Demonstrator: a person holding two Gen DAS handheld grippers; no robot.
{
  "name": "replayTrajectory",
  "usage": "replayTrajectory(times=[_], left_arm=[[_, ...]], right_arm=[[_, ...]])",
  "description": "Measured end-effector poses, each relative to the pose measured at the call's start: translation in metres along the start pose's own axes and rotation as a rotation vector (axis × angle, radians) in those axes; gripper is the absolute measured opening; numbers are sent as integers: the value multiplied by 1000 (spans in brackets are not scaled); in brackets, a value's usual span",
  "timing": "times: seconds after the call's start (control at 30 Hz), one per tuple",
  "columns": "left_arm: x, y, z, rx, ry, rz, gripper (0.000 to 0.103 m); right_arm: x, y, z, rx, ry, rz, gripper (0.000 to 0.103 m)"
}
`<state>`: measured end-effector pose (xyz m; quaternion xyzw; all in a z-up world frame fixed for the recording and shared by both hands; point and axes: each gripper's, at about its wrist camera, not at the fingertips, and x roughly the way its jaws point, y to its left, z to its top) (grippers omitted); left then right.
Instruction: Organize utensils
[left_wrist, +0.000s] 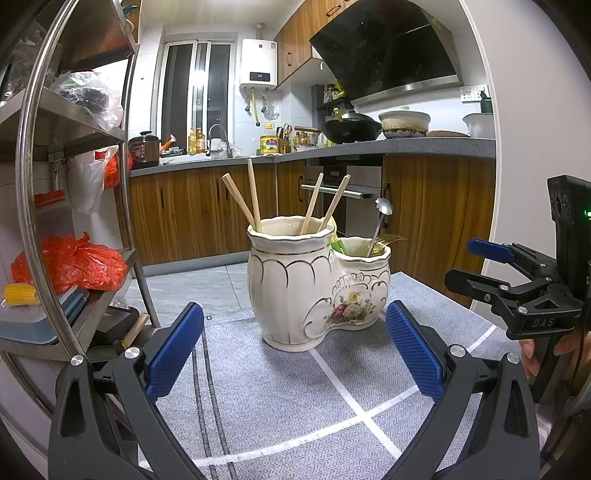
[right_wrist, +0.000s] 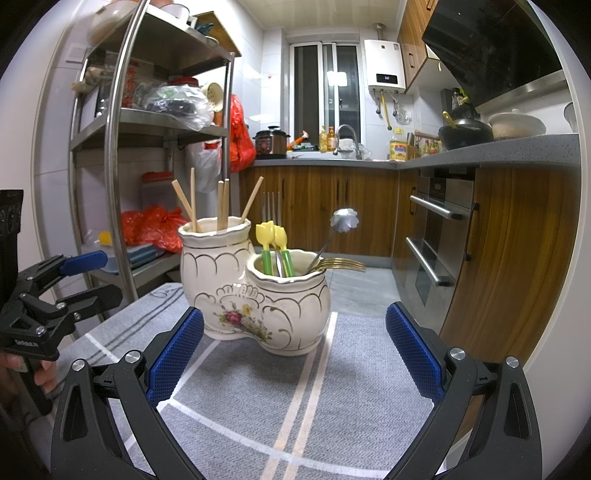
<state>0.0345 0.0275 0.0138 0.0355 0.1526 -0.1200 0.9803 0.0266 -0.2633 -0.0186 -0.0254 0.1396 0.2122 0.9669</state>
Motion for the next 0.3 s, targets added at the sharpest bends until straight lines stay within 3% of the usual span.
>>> replayTrajectory(times=[0.3], left_arm=[[8, 3, -1, -27, 44, 38, 98]], right_arm=[[1, 0, 0, 0, 1, 0, 98]])
